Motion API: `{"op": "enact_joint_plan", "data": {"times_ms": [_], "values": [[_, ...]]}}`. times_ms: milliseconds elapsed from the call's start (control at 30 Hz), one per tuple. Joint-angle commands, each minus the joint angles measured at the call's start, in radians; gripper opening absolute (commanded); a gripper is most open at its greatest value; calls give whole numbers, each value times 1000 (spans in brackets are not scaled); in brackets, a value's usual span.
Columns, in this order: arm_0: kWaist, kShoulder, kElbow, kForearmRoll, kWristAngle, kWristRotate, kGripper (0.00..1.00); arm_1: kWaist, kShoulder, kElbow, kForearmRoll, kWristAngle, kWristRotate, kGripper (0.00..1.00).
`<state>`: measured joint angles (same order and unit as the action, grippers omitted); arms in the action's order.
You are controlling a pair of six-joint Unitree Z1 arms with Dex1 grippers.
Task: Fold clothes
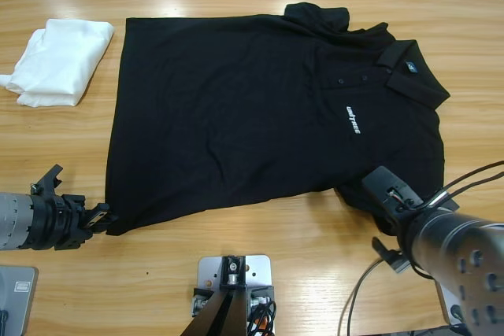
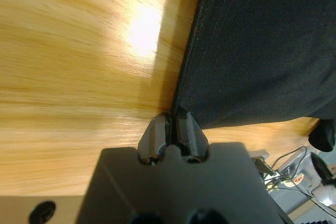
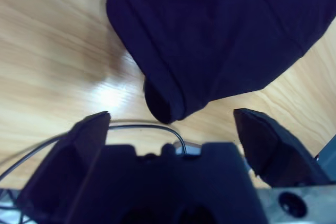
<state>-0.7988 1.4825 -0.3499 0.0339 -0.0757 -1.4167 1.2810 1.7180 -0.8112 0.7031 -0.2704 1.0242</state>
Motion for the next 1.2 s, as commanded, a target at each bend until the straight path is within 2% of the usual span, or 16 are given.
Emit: {"op": "enact_joint_plan", "data": {"times_ms": [33,133,200,233,267,300,767,933,1033,1067,1100,1133,1167,1200], "values": [[-13,13,27,1,8,2,0,11,78,35,-2,-14,92,839],[-13,12,28,1,8,2,0,11,76,26,25,-37,100,526],[-13,8,28,1,8,2,0,11,76,25,25,-43,100,400],[-13,7,28,1,8,2,0,12,76,23,25,-46,99,284],[-13,7,28,2,8,2,0,11,75,22,25,-47,99,121],[-13,7,29,3,8,2,0,11,76,24,25,-50,98,13],[-13,4,27,3,13,6,0,11,88,-14,144,-73,41,0],[-13,-20,1,29,28,33,0,11,-40,-39,202,-74,-39,0],[-13,1,0,26,29,32,0,10,-41,-40,173,-50,-30,0],[-13,1,1,26,28,32,0,10,-43,-47,151,-48,-21,188],[-13,0,2,26,28,32,0,10,-43,-48,129,-40,-4,584],[-13,-1,4,26,28,31,0,11,-38,-48,107,-35,8,792],[-13,-2,5,27,28,30,0,11,-29,-47,85,-28,14,927],[-13,-3,7,27,28,30,0,10,-23,-44,66,-20,17,973]]}}
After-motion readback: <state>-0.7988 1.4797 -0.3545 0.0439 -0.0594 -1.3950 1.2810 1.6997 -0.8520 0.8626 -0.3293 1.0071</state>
